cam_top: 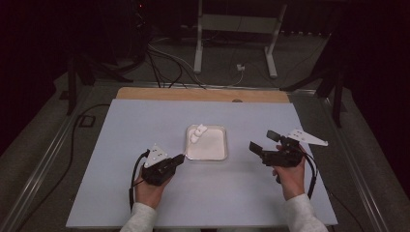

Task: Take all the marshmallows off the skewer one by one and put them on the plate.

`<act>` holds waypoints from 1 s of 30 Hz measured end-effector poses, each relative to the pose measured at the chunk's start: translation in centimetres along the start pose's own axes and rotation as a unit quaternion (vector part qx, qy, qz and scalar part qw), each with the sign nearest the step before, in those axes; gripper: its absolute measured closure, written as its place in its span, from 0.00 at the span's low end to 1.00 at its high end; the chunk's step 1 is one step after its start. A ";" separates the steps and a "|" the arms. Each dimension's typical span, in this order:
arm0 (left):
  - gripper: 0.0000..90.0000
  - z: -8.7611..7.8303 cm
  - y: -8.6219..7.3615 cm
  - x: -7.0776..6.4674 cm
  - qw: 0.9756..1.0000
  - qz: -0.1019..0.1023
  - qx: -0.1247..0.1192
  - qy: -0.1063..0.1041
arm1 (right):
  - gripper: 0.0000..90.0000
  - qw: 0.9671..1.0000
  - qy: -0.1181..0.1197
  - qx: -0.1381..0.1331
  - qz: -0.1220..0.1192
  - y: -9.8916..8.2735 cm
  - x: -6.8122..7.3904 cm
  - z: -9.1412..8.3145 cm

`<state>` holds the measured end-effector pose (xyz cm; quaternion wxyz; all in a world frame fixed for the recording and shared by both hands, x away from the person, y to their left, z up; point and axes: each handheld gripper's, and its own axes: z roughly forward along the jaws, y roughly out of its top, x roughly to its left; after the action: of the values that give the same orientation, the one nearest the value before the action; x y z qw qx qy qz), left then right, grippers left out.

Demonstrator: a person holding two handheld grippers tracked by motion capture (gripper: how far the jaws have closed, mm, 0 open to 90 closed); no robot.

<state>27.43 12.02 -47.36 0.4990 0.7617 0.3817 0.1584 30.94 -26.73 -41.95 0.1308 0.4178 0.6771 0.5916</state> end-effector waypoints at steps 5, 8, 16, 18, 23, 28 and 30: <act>1.00 0.0 0.0 -0.4 1.000 0.008 -0.006 -0.003 | 0.01 0.999 0.031 0.018 -0.001 1.4 1.1 2.5; 1.00 0.0 0.0 -0.5 1.000 0.014 -0.009 -0.003 | 0.01 0.998 0.048 0.036 0.001 2.0 1.9 4.7; 1.00 -0.1 0.0 -0.9 1.000 0.022 -0.018 -0.001 | 0.16 0.995 0.086 0.046 0.038 2.7 2.8 7.6; 1.00 -0.1 0.0 -1.0 1.000 0.024 -0.020 -0.003 | 0.21 0.993 0.096 0.052 0.050 2.8 3.1 8.3; 1.00 -0.1 0.0 -1.2 0.999 0.026 -0.024 -0.006 | 0.54 0.985 0.131 0.083 0.077 2.6 3.8 10.2; 1.00 -0.1 0.0 -1.3 0.999 0.027 -0.027 -0.009 | 0.65 0.979 0.140 0.105 0.102 1.9 3.8 11.4; 1.00 -0.1 0.0 -1.3 0.999 0.027 -0.028 -0.010 | 0.70 0.977 0.146 0.111 0.110 1.7 3.9 11.7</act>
<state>26.51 11.16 -47.18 0.5194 0.7590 0.3514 0.1751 37.08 -15.91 -42.25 -0.0826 0.4102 0.7001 0.5786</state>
